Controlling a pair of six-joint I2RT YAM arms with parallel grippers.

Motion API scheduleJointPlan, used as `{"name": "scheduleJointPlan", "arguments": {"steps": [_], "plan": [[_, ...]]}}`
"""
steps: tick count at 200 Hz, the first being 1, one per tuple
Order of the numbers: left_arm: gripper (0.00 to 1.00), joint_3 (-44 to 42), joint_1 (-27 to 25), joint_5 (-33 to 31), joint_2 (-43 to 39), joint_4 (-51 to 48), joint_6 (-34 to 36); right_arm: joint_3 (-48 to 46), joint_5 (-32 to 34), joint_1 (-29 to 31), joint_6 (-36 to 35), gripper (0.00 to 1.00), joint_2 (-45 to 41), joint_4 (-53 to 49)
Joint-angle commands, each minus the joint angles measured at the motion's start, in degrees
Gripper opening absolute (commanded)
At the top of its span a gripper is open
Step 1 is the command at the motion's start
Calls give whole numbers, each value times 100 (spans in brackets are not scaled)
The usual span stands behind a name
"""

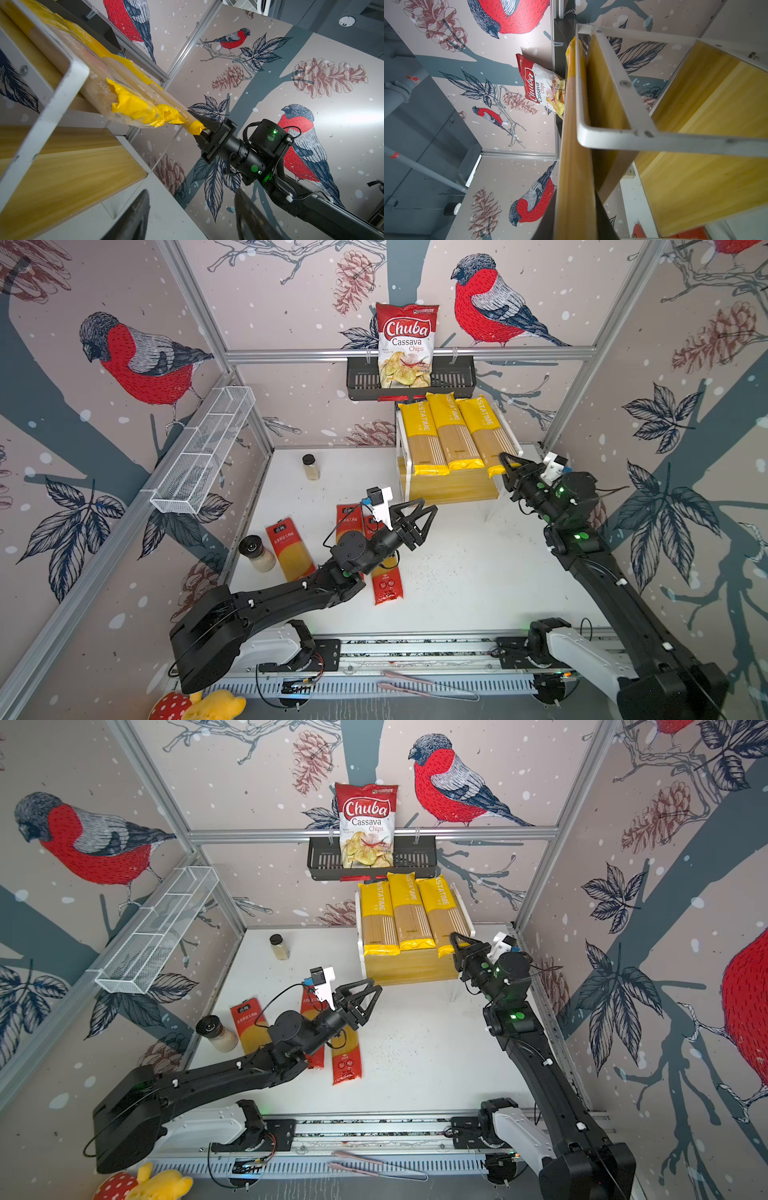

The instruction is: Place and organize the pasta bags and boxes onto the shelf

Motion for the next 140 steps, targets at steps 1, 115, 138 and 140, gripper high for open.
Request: {"name": "scheduleJointPlan", "arguments": {"steps": [1, 115, 138, 140], "plan": [[64, -27, 6, -47, -5, 269, -38, 46, 95, 42, -31, 27, 26, 790], [64, -338, -11, -117, 39, 248, -27, -1101, -404, -698, -585, 59, -1225, 70], [64, -466, -71, -188, 127, 245, -10, -1066, -498, -722, -559, 57, -1125, 285], [64, -475, -77, -199, 124, 244, -4, -1056, -494, -722, -564, 56, -1111, 299]]}}
